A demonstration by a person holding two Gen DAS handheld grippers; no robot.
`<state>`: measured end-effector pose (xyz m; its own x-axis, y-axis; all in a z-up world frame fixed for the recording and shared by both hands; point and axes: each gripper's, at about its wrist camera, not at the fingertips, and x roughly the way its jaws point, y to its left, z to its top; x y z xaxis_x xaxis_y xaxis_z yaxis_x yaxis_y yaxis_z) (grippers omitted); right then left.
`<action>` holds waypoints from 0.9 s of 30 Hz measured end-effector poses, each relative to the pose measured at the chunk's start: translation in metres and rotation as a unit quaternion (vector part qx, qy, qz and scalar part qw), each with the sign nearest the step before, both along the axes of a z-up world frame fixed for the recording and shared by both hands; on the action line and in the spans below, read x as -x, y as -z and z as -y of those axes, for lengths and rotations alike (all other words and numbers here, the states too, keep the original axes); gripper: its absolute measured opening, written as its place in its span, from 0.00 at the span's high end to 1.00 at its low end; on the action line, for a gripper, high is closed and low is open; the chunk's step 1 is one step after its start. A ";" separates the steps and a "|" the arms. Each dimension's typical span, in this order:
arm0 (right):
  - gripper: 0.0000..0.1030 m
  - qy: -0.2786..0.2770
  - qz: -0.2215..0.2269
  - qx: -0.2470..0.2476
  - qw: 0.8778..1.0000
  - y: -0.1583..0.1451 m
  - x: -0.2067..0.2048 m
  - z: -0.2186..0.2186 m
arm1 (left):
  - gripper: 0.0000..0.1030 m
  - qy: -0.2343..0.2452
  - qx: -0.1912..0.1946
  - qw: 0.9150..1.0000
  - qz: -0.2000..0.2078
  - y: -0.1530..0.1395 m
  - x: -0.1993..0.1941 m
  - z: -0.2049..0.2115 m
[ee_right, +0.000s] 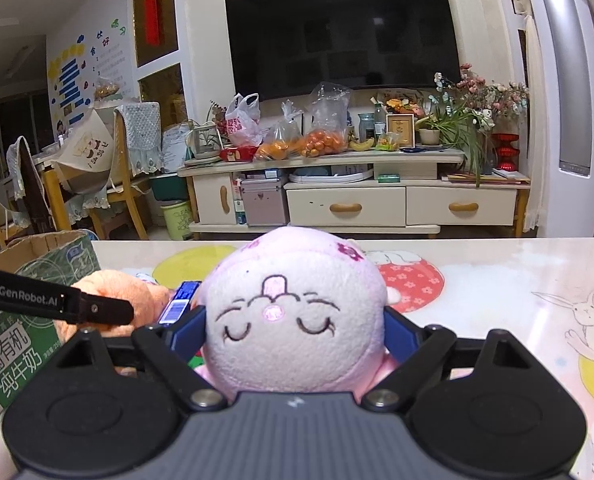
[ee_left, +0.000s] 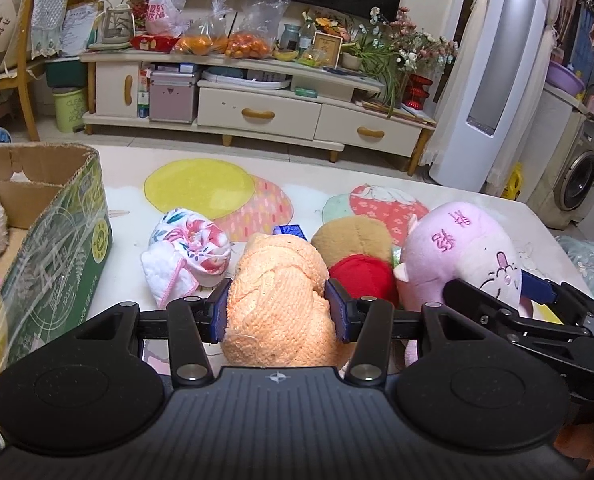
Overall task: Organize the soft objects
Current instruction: 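Carry the orange plush with left tool while right tool carries the pink plush to the box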
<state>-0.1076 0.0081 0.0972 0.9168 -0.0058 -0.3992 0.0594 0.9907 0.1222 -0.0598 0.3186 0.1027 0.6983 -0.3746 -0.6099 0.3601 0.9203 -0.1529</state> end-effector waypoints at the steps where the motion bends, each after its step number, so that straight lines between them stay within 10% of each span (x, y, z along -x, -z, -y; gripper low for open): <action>1: 0.14 0.001 0.001 0.000 1.000 -0.001 0.001 -0.001 | 0.42 0.001 0.001 1.000 0.002 -0.001 0.001 0.000; 27: 0.14 0.017 0.011 0.025 0.999 -0.037 0.040 -0.044 | 0.42 -0.006 0.014 0.998 0.054 -0.027 0.021 -0.025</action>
<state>-0.1478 0.0524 0.1340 0.9242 -0.0567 -0.3776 0.0913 0.9930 0.0745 -0.0812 0.3432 0.1299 0.7644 -0.3807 -0.5203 0.3643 0.9209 -0.1386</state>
